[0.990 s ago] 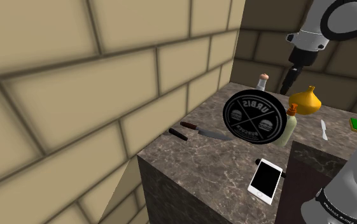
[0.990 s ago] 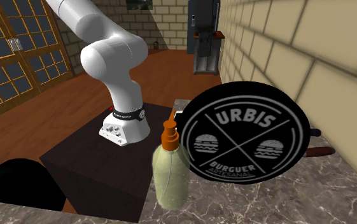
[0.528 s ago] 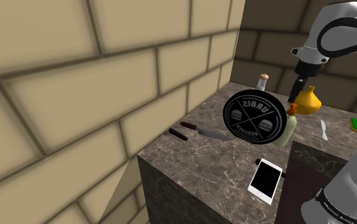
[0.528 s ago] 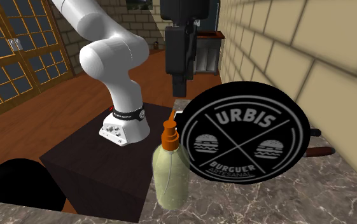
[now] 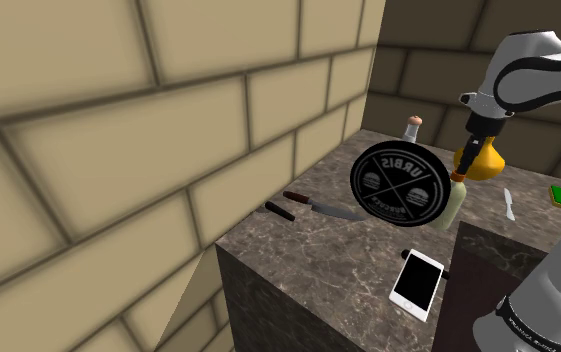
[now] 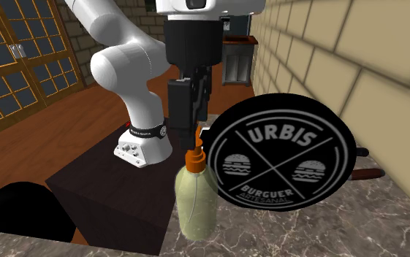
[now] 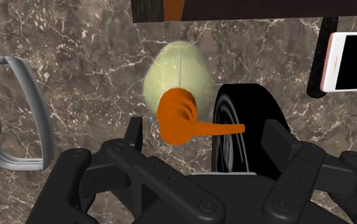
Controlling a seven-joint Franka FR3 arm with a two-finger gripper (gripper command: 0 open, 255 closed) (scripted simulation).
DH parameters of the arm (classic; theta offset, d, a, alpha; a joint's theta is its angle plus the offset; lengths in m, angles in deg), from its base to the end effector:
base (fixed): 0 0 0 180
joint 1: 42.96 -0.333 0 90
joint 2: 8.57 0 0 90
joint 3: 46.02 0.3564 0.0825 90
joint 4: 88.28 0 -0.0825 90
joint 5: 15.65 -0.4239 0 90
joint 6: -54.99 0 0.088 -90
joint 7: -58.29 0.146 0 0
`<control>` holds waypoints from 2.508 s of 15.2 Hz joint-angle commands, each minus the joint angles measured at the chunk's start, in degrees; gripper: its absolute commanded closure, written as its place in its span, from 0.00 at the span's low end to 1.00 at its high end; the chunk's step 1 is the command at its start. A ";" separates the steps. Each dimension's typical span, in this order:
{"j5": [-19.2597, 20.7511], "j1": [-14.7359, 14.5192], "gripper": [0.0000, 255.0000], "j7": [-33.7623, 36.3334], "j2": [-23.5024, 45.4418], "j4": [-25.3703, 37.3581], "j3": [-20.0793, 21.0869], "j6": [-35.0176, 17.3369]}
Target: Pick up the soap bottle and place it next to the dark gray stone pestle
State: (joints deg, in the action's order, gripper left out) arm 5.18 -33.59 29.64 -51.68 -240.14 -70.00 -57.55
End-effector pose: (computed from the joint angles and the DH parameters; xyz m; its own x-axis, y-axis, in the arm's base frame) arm 0.2805 -0.2182 0.4280 0.9882 0.1529 0.0034 0.1524 -0.9859 0.0687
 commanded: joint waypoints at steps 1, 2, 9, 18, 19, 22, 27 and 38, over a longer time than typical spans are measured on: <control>0.46 0.12 0.00 0.07 0.59 -1.23 -0.56 -1.84; 0.82 0.22 0.00 0.13 1.10 -2.11 -0.99 -3.24; 0.82 0.22 0.00 0.13 1.10 -2.11 -0.99 -3.24; 0.82 0.22 1.00 0.12 1.07 -2.11 -0.98 -3.21; 0.82 0.22 1.00 0.12 1.07 -2.11 -0.99 -3.21; 0.39 0.10 1.00 -0.01 0.56 -0.90 -0.52 -1.51; -0.64 -0.22 1.00 -0.35 -0.42 2.30 0.60 2.66; -2.63 -0.97 1.00 -1.13 -1.04 10.19 2.71 11.16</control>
State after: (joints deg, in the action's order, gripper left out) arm 2.71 -34.46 28.76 -53.01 -231.10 -67.32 -47.22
